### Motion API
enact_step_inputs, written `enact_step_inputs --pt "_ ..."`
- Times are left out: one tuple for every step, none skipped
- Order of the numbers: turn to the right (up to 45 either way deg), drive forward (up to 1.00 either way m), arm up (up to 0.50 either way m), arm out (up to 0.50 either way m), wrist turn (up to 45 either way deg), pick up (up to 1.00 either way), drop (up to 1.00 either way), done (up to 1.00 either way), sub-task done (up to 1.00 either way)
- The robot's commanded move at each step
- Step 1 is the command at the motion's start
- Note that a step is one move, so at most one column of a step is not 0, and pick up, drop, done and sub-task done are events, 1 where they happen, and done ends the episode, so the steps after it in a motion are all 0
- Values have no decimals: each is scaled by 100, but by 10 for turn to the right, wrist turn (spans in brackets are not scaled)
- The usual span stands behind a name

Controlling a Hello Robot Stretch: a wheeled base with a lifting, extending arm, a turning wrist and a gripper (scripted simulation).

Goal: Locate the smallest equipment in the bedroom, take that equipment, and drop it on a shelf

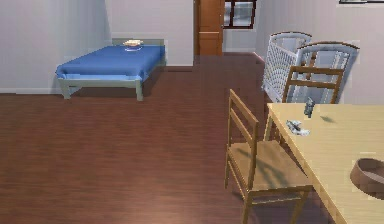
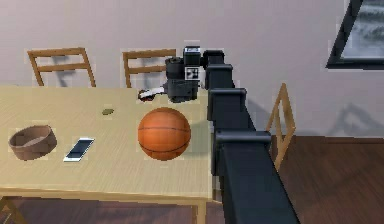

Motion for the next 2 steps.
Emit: enact_step_inputs --pt "0 0 -24 0 0 0 0 0 0" --pt "0 0 0 0 0 100 0 0 0"
